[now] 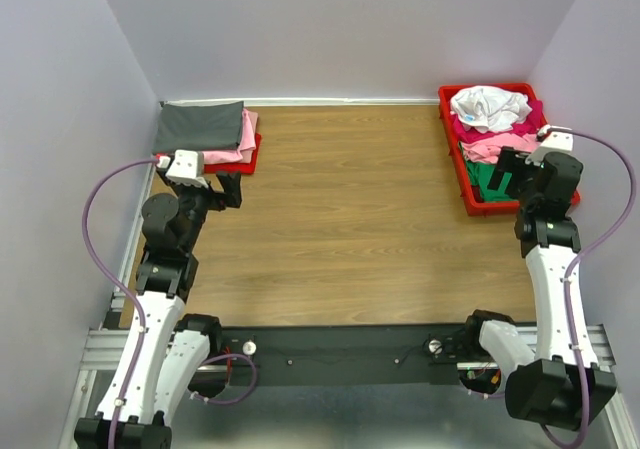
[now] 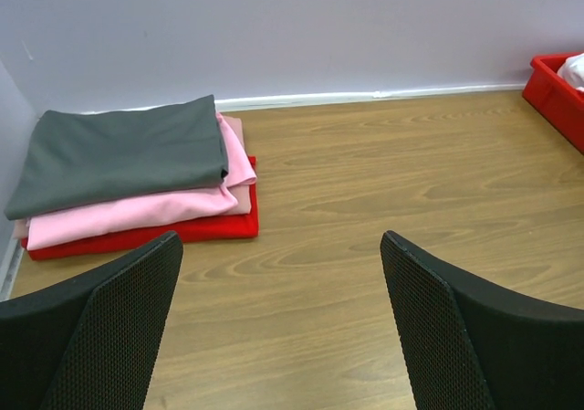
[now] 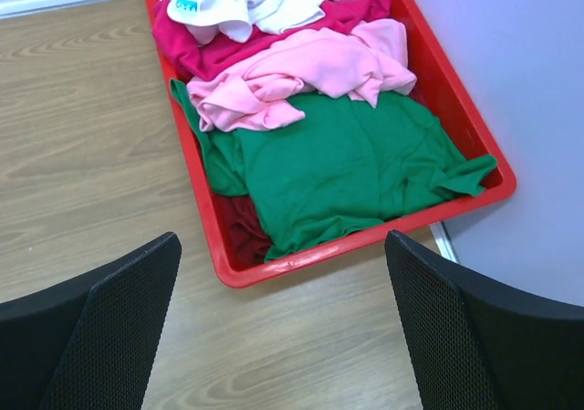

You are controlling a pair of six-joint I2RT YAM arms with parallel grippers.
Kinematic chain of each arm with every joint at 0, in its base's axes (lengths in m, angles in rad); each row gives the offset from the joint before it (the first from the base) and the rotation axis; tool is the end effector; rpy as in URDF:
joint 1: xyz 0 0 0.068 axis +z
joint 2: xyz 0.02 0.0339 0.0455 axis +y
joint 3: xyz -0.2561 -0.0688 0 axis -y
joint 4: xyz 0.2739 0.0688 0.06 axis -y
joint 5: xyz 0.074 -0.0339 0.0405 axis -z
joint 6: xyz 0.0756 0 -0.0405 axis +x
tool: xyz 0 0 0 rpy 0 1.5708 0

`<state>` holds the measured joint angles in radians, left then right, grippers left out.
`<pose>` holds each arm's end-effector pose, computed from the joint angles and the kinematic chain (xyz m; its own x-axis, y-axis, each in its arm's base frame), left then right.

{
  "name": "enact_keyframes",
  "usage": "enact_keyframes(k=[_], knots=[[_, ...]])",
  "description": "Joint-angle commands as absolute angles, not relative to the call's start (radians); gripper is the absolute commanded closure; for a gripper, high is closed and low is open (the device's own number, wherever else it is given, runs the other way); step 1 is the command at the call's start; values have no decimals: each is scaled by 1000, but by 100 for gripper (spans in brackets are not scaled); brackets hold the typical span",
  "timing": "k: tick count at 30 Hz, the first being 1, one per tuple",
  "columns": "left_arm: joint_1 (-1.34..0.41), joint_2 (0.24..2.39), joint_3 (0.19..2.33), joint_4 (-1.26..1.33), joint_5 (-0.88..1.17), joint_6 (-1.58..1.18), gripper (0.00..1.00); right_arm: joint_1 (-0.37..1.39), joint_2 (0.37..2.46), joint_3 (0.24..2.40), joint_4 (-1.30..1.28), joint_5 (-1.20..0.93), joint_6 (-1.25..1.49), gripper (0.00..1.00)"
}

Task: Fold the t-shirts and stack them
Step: Reset both grippers

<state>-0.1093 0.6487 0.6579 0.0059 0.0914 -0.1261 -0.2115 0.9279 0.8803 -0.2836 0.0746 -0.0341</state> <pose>0.2363 -0.0329 0.3330 -0.0102 -0.1249 -0.9921 0.1996 0.9719 -0.1244 0.2767 -0.0652 0.3168 -0.3272 0.0355 -0.9443 0.2673 0.9620 -0.0565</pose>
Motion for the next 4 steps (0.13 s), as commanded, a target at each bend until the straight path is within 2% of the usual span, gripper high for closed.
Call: enact_keyframes(k=[1, 4], knots=[[-107, 653, 666, 35, 124, -132, 4, -219, 922, 884, -284, 75, -72, 1], [-107, 655, 664, 38, 123, -130, 4, -219, 928, 893, -287, 46, -52, 0]])
